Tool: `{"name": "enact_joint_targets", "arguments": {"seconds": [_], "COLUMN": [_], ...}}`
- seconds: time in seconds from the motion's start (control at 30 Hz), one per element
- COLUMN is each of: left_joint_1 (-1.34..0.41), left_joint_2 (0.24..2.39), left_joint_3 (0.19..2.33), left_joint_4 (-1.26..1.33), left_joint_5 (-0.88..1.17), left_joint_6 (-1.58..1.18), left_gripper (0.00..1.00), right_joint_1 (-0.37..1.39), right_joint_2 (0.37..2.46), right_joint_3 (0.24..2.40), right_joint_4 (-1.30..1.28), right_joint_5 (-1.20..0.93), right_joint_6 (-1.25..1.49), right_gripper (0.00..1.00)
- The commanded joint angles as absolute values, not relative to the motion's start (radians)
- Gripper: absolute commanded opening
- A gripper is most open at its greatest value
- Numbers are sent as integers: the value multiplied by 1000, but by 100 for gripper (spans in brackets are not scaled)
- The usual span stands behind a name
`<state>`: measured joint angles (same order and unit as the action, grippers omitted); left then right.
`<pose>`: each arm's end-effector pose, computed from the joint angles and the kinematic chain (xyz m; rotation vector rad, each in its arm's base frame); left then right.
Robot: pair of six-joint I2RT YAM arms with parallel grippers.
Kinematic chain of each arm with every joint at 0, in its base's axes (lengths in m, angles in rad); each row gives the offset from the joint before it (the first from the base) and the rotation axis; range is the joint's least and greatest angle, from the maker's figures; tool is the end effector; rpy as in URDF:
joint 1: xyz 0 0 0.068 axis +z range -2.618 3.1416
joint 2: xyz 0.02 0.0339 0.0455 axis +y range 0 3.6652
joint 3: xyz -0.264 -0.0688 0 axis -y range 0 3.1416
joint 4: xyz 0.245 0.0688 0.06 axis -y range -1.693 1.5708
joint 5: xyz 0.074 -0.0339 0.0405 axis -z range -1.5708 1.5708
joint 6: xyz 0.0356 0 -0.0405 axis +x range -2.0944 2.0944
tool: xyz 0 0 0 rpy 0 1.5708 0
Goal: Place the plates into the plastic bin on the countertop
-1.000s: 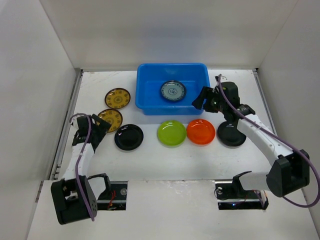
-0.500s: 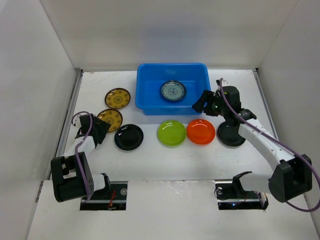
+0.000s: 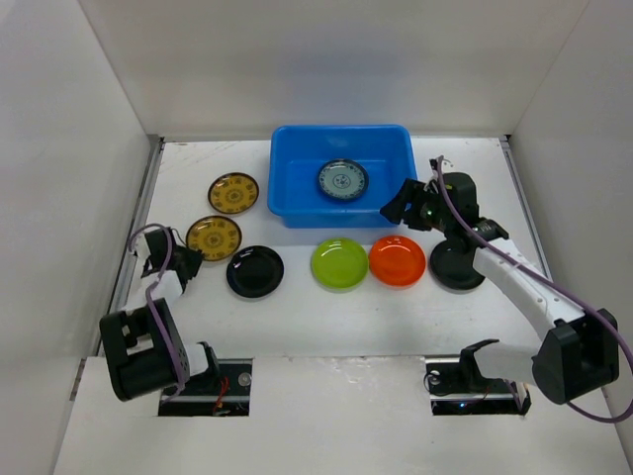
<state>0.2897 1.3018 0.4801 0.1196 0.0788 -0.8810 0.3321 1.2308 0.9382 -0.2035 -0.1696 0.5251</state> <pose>0.2348 0.0671 0.1587 -1.2366 1.9419 -0.3979 0.2625 0.0969 0.2972 0.0979 2.1327 0.6928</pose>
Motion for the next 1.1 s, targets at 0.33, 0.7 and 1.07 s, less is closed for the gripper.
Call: {"name": "enact_joint_targets", "arguments": {"seconds": [0.33, 0.7, 1.07], "left_joint_1": [318, -11, -269], "left_joint_2": [1057, 1389, 1851], "left_joint_3": [803, 1327, 1657], "left_joint_4": [-100, 73, 67], "left_joint_5": [12, 138, 383], "left_joint_6": [-799, -678, -595], "left_gripper": [6, 9, 10], "right_joint_1": [289, 185, 102], "right_joint_2": [1232, 1140, 1006], "right_joint_3": [931, 859, 787], "right_joint_4": [-114, -141, -222], "right_joint_5": [-201, -129, -94], "right_joint_6": [548, 563, 581], "right_gripper": [70, 71, 71]}}
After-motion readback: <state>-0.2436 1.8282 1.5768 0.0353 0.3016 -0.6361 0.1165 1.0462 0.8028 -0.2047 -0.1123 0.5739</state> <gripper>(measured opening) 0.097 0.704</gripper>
